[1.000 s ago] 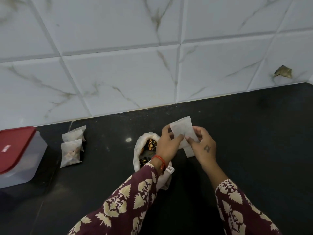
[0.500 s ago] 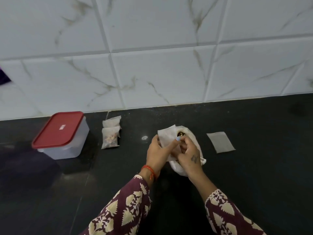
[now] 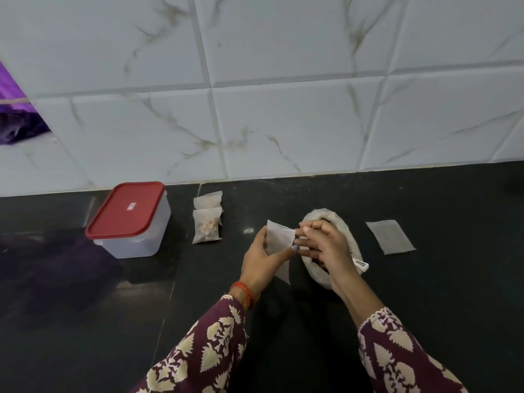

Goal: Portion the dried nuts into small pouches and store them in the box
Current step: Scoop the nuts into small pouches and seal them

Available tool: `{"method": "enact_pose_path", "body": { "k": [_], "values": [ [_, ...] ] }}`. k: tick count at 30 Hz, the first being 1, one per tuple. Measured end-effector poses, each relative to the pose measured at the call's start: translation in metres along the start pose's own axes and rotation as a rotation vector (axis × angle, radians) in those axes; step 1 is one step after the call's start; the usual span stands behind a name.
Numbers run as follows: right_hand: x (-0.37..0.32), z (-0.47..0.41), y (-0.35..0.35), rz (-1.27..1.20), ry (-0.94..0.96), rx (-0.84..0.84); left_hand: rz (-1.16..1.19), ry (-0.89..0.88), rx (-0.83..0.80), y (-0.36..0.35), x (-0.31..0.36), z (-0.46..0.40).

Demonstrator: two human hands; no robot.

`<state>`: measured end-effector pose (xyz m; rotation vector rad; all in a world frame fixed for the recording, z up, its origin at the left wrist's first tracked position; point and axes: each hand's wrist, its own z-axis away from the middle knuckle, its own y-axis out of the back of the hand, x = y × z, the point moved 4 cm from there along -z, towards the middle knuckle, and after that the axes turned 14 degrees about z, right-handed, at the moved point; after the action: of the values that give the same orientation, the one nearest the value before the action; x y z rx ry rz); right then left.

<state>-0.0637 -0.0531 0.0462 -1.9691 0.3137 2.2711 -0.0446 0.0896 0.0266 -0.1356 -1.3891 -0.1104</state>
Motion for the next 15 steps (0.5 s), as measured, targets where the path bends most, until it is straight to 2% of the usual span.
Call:
{"method": "enact_pose_path", "body": {
  "k": [7, 15],
  "values": [
    [-0.0077, -0.0034, -0.0095, 0.248, 0.027, -0.036, -0.074, -0.09, -0.108, -0.0014, 0.0036, 0.0041],
    [-0.0122, -0.0051, -0.0075, 0.196, 0.01, -0.062, -0.135, -0.157, -0.126, 0.0011, 0.0056, -0.0023]
  ]
}}
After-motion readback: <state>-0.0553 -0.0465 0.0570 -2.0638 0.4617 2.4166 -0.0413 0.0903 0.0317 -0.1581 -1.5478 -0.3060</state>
